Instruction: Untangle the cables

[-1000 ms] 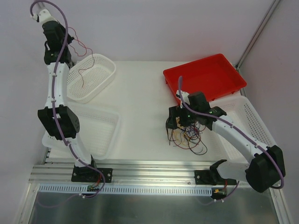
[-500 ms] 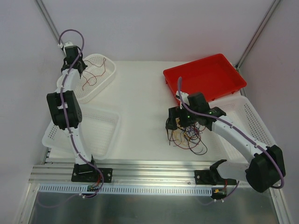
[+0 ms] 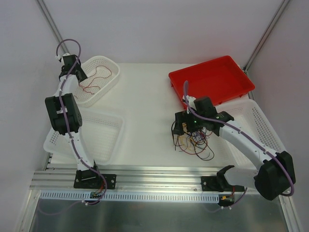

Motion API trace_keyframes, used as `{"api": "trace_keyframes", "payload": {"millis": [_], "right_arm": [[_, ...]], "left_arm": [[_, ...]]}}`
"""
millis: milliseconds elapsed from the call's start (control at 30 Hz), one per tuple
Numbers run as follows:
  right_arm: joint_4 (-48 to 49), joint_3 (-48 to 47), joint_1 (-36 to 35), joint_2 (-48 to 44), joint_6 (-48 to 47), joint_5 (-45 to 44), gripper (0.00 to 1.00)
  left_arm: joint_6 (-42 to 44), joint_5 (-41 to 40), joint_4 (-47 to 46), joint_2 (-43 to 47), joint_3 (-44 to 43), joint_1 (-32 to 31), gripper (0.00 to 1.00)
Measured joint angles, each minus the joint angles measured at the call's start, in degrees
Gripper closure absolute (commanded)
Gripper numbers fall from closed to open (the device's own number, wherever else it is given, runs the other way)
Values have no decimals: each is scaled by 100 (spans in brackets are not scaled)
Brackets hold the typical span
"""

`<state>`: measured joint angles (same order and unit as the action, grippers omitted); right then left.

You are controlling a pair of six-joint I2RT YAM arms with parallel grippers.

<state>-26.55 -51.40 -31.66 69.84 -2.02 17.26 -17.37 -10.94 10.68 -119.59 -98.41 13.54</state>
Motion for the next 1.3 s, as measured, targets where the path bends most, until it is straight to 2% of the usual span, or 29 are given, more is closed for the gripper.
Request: {"api": "trace_keyframes", "payload": {"millis": [167,333,433,533,733,867,1100,1167,1300], "right_arm": [[-122,0,-4,-289,-15,-208,3],[-212,7,-15,-638,-15,-448,3],[-229,103,-15,-824,15,-538,3],[-221,304,-15,-990,120,-621,3],[-216,807,-15,-1196,361,-758,1],[-164,1043,-15,-1119,463,-833,3],[501,1182,-131,-136,743,-881,10],[640,1198,-170,72,848,-940,13],[905,1226,-269,195,1071,-1215,14]], "left_arm": [[-55,168,181,573,323,15,30],[-310,704,208,1838,1023,-76,9],[-413,944,170,2649,1528,-317,4],[-452,1117,199,3565,2267,-901,4],[-570,1436,295,5134,3705,-2599,5],[-837,1611,378,5895,4531,-3300,5],[-1307,1788,494,6109,5582,-4065,6],[-1368,1781,514,6054,5672,-4293,6],[-1502,1676,481,5923,5702,-4710,6]]}}
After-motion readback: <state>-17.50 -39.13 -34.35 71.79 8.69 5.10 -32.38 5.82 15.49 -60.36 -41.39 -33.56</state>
